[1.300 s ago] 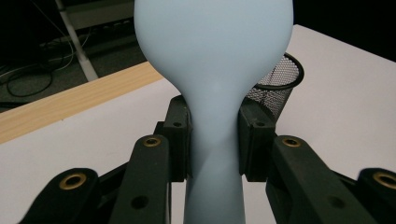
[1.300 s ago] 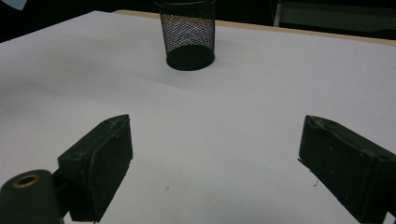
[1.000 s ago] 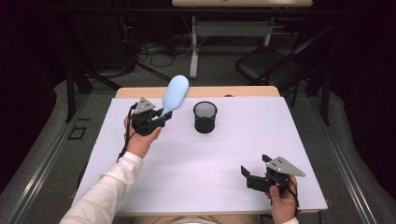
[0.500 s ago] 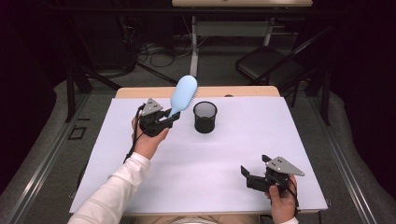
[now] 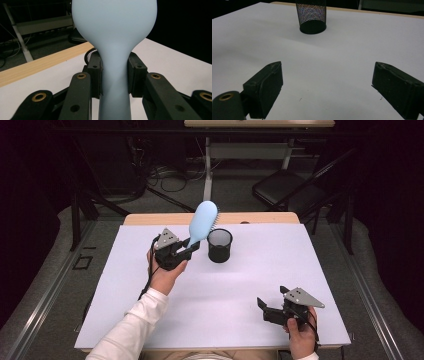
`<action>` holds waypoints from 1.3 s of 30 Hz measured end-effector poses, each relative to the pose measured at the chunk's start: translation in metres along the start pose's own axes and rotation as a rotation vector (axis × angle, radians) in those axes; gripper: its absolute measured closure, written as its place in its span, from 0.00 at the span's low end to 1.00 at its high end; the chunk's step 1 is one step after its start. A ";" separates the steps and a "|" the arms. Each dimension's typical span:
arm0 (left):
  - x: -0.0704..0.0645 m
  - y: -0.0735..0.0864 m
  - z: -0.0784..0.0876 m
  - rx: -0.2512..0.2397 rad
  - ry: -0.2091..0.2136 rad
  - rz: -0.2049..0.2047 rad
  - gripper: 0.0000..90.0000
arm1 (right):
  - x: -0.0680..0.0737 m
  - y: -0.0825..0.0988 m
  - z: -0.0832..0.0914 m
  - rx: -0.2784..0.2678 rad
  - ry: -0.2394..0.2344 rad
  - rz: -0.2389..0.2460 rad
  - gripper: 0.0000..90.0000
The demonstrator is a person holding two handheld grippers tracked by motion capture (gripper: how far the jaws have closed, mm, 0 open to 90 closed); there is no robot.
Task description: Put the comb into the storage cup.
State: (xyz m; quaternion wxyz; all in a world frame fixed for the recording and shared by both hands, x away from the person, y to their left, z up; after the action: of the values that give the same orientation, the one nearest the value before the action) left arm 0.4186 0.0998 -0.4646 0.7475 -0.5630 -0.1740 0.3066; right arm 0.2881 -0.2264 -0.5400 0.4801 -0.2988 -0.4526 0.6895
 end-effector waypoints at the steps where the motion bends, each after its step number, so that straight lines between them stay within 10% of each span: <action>1: -0.001 0.000 0.000 -0.001 0.000 -0.004 0.77 | 0.000 0.000 0.000 0.003 -0.001 -0.003 0.10; 39: -0.008 0.009 0.001 -0.065 0.009 -0.001 0.77 | 0.001 0.000 -0.002 0.013 0.001 0.011 0.10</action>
State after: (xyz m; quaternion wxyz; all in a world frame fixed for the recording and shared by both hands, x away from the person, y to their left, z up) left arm 0.4094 0.0971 -0.4718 0.7299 -0.5881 -0.1807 0.2978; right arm 0.2890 -0.2251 -0.5410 0.4786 -0.2985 -0.4461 0.6949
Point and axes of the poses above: each handheld gripper's, and its own axes: z roughly backward along the jaws, y roughly out of its underside, x roughly to its left, the point moved 3 cm from there along -z, roughly forward along the jaws, and after that the axes turned 5 degrees about y, right-handed, at the moved point
